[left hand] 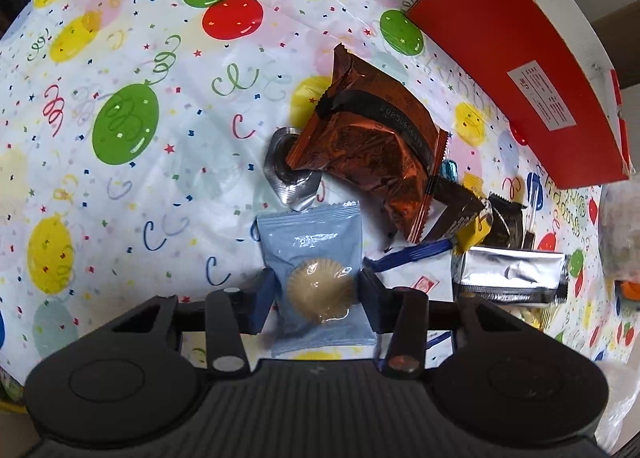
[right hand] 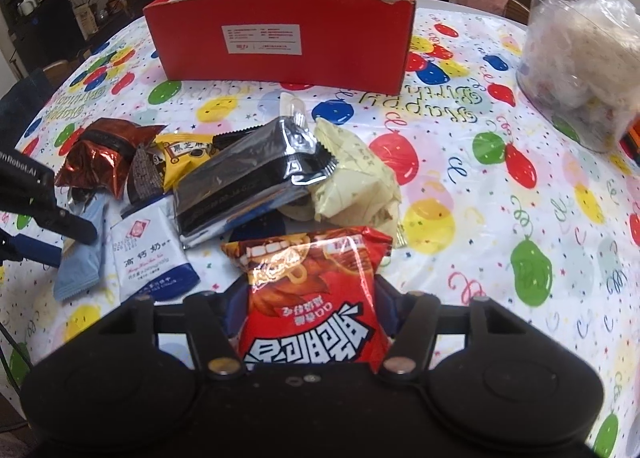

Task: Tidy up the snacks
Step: 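Close the right gripper on the red chip bag while the left closes on the blue cookie packet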

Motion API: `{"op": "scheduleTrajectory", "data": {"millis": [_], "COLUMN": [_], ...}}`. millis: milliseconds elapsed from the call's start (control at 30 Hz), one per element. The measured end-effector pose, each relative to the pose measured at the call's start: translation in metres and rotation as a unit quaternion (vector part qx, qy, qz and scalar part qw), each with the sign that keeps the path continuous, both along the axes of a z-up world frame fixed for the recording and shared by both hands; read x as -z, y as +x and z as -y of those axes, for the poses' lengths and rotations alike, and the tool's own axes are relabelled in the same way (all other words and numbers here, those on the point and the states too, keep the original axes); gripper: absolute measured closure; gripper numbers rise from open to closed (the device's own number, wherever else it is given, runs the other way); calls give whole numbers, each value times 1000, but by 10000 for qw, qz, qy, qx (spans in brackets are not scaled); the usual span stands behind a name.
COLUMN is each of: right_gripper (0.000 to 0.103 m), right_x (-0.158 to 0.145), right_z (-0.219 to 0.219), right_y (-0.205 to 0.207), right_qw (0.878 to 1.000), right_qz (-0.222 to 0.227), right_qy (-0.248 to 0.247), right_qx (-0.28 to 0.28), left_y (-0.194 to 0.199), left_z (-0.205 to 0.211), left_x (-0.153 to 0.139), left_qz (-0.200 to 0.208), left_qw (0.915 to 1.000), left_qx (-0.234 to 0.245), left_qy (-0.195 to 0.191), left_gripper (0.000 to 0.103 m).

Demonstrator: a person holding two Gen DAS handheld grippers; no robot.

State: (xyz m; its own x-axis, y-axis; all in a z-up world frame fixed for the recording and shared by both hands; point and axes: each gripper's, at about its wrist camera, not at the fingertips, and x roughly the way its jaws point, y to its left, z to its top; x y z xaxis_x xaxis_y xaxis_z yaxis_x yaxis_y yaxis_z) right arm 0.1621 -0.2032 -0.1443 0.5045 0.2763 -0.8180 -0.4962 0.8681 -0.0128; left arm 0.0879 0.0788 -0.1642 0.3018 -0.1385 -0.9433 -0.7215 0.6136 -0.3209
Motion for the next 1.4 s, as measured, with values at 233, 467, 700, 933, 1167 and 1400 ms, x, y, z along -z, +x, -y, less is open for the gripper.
{"op": "scheduleTrajectory", "data": {"millis": [233, 467, 700, 933, 1167, 1400], "right_gripper": [42, 42, 42, 42, 42, 42], "right_x": [-12, -32, -42, -43, -45, -44], "right_z": [11, 16, 9, 5, 9, 10], "right_y": [-14, -26, -29, -35, -36, -37], "right_qw": [9992, 9976, 9973, 9975, 9974, 9975], "right_qz": [-2, 156, 226, 270, 325, 351], "right_qy": [268, 486, 562, 560, 519, 461], "right_qx": [309, 472, 409, 323, 391, 397], "left_y": [-12, -22, -24, -20, -2, 3], "left_z": [-1, 4, 2, 3, 20, 36], "left_x": [-4, -20, -19, -16, -5, 0], "left_qz": [94, 350, 322, 234, -73, -202], "left_qw": [9997, 9970, 9973, 9984, 9949, 9905], "left_qx": [215, 612, 659, 495, 712, 914], "left_qy": [57, 311, 89, 171, 704, 1011], "left_gripper": [61, 70, 71, 34, 36, 41]}}
